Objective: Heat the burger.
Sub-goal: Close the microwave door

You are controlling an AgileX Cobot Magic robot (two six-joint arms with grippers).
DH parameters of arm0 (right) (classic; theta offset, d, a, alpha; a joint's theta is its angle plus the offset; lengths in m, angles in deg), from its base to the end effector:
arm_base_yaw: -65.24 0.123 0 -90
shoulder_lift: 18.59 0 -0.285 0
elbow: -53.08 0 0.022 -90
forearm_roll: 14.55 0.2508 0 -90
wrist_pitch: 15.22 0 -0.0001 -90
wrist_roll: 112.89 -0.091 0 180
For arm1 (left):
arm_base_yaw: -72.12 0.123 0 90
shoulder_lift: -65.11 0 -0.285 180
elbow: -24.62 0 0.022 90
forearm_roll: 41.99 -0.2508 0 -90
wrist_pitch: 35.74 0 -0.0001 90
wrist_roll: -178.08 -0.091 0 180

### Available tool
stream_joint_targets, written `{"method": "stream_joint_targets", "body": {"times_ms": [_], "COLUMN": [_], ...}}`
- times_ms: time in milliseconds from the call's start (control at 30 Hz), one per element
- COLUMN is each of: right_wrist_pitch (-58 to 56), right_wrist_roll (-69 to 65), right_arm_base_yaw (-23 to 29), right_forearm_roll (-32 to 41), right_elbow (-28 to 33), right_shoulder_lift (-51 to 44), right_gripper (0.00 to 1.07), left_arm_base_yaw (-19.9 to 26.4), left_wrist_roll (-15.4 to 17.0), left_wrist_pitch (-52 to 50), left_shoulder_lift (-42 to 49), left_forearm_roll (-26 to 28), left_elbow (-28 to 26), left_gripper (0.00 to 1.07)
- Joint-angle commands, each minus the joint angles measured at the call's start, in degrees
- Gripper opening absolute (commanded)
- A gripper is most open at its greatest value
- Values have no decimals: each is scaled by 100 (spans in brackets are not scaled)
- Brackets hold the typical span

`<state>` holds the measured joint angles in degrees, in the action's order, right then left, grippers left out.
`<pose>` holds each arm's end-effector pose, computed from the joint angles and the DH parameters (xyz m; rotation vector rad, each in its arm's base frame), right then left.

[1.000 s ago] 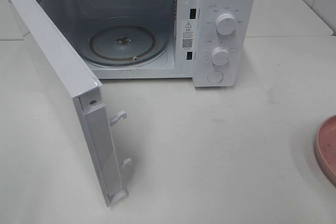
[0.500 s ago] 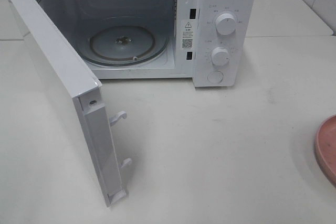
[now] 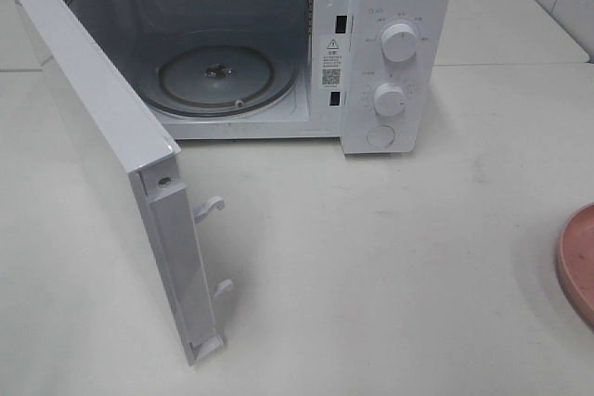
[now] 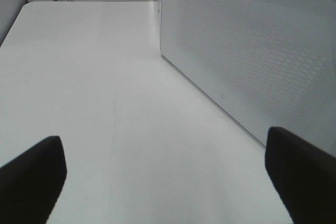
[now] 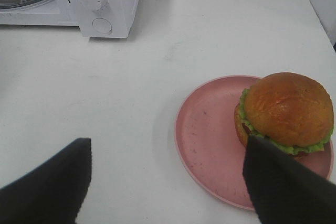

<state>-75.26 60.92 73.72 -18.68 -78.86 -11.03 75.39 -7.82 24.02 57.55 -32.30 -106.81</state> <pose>-0.0052 -0.0065 0.2809 -0.0370 2.0171 0.0768 -0.0046 -0.0135 0.2796 0.0526 2.0120 -0.0998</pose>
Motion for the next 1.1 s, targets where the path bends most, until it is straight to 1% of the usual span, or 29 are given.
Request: {"method": "stream_joint_targets", "body": {"times_ms": [33, 1100], "right_wrist_pitch": [57, 57], "right_wrist_roll": [52, 52], "right_arm_base_yaw": [-40, -40], "right_forearm_roll": [17, 17], "right_elbow": [11, 11], "right_shoulder_lift": [-155, -155], "right_gripper": [76, 76], "left_arm_base_yaw": [-40, -40], "left_wrist_roll": [23, 23], "left_wrist_pitch": [-34, -34], "left_shoulder_lift": [126, 126], "left_forearm_roll": [-6, -6], "left_elbow": [17, 17], "left_gripper": [97, 97]}}
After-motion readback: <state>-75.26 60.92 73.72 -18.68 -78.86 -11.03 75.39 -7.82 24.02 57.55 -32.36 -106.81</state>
